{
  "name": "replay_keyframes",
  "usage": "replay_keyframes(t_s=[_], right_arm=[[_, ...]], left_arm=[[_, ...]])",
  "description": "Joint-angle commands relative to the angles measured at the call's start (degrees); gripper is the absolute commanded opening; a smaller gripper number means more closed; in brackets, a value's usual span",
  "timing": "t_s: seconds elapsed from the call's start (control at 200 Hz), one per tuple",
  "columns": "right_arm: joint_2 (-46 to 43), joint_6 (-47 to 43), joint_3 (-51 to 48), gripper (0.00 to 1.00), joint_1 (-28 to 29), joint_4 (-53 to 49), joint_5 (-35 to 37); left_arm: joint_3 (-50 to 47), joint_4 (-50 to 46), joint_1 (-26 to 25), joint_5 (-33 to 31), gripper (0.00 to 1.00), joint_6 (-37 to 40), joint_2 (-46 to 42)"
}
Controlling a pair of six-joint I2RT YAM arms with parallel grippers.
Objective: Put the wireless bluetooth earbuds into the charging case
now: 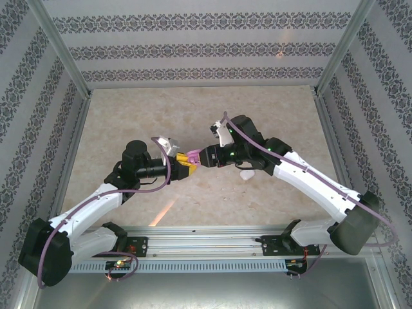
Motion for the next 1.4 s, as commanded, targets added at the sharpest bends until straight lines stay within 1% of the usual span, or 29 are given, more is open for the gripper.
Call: replay_keyframes(t_s=[0.0, 0.08, 0.155, 0.275, 0.385, 0.595, 0.824, 1.034, 1.249, 1.394], right_arm=[[-4.14, 1.52, 1.24, 0.46, 0.16, 0.15, 0.42], [-6.19, 2.5, 0.73, 0.48, -0.11, 0.51, 1.6], [-7.81, 4.38, 0.09, 0.52, -0.51, 0.62, 4.25], [-8.1, 7.54, -0.01, 0.58, -1.83, 0.61, 6.12], [-6.78, 11.61, 0.14, 0.62, -3.82, 1.41, 5.06], [-2.86, 17.57, 0.9, 0.7, -6.77, 4.36, 0.37], [0.96, 19.19, 1.85, 0.73, -7.39, 4.85, -1.8], [3.75, 20.56, 1.48, 0.76, -7.54, 5.88, -4.46], [3.22, 22.83, -0.93, 0.77, -7.52, 8.51, -5.55], [2.85, 25.35, -3.15, 0.77, -7.58, 11.79, -7.56]], left_arm=[[1.23, 2.77, -0.6, 0.63, 0.05, 0.97, -0.91], [1.45, 2.84, -0.58, 0.64, 0.05, 1.16, -0.66], [1.73, 2.78, -0.53, 0.7, 0.05, 1.5, -0.48], [2.58, 2.83, -0.54, 0.63, 0.05, 2.34, 0.3], [3.26, 3.61, -0.56, 0.56, 0.06, 2.96, 1.24], [4.36, 5.49, -0.6, 0.62, 0.05, 3.8, 3.52], [4.79, 9.65, -0.55, 0.84, 0.05, 1.92, 6.25], [5.23, 10.29, -0.6, 0.74, 0.05, 1.35, 7.12], [5.33, 11.49, -0.59, -0.11, 0.05, 0.09, 7.83], [5.21, 13.51, -0.61, -0.17, 0.05, -1.42, 8.63]])
